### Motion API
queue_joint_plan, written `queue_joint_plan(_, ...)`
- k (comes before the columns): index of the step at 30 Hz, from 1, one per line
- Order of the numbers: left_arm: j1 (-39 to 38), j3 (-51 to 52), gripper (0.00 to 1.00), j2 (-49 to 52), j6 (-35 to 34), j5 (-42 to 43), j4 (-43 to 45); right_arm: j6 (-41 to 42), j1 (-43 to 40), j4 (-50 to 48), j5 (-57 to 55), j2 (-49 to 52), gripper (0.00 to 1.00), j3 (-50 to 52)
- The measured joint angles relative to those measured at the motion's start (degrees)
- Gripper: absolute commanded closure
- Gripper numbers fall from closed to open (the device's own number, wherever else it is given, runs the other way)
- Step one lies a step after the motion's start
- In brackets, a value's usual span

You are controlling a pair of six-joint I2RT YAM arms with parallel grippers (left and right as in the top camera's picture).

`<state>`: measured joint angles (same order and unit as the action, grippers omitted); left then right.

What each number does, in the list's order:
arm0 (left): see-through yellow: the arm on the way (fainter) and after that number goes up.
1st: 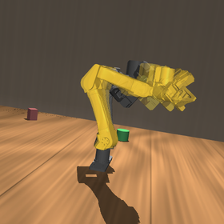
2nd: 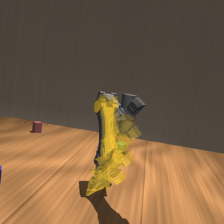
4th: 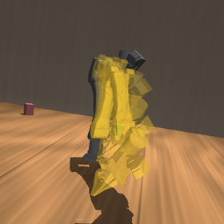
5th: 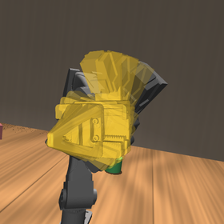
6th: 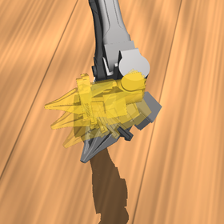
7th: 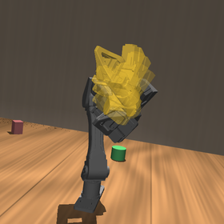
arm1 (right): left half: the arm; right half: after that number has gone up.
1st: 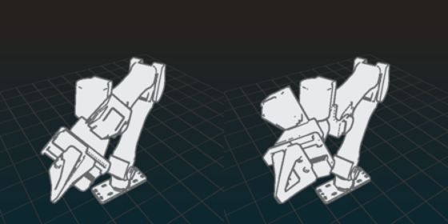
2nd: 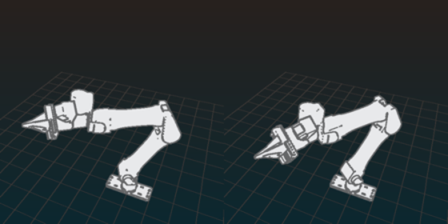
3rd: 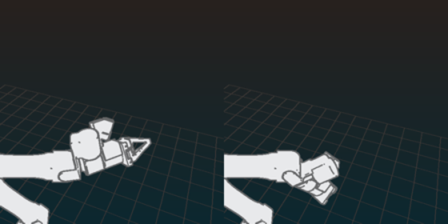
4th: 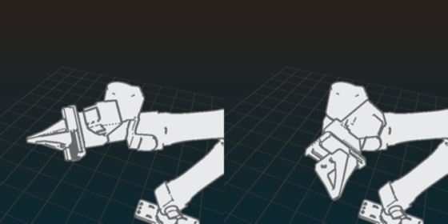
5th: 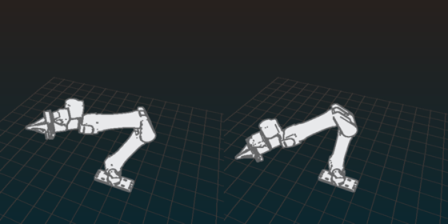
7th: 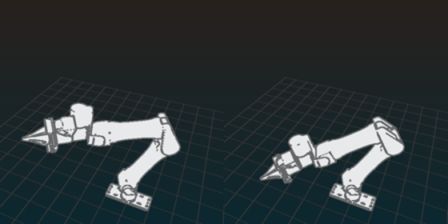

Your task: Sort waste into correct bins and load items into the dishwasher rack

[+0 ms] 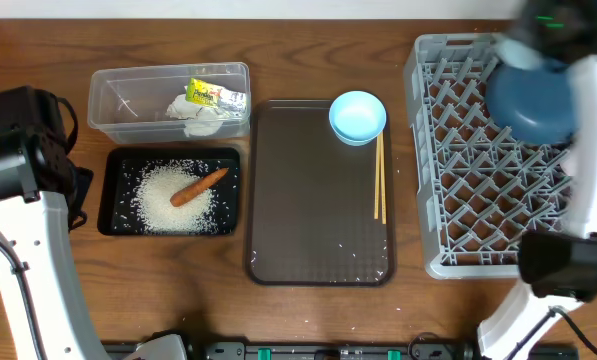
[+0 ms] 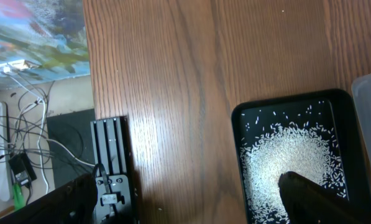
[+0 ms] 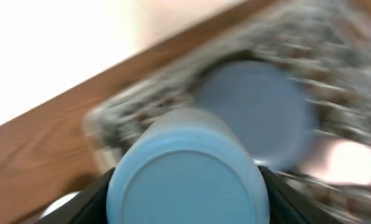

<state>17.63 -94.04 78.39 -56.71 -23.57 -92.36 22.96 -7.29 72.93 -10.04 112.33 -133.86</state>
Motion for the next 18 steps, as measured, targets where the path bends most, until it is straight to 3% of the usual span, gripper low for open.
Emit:
queue_joint_plan(8,0.0,0.0,0.05,0.0,0.0,0.0,0.0,-0.8,-18.8,4.3,-0.3,0.7,0.42,1.9)
queue_joint_plan(18,0.0,0.0,0.05,0.0,0.0,0.0,0.0,-3.3,-33.8,2.5,-0.3,0.7,0.41,13.7)
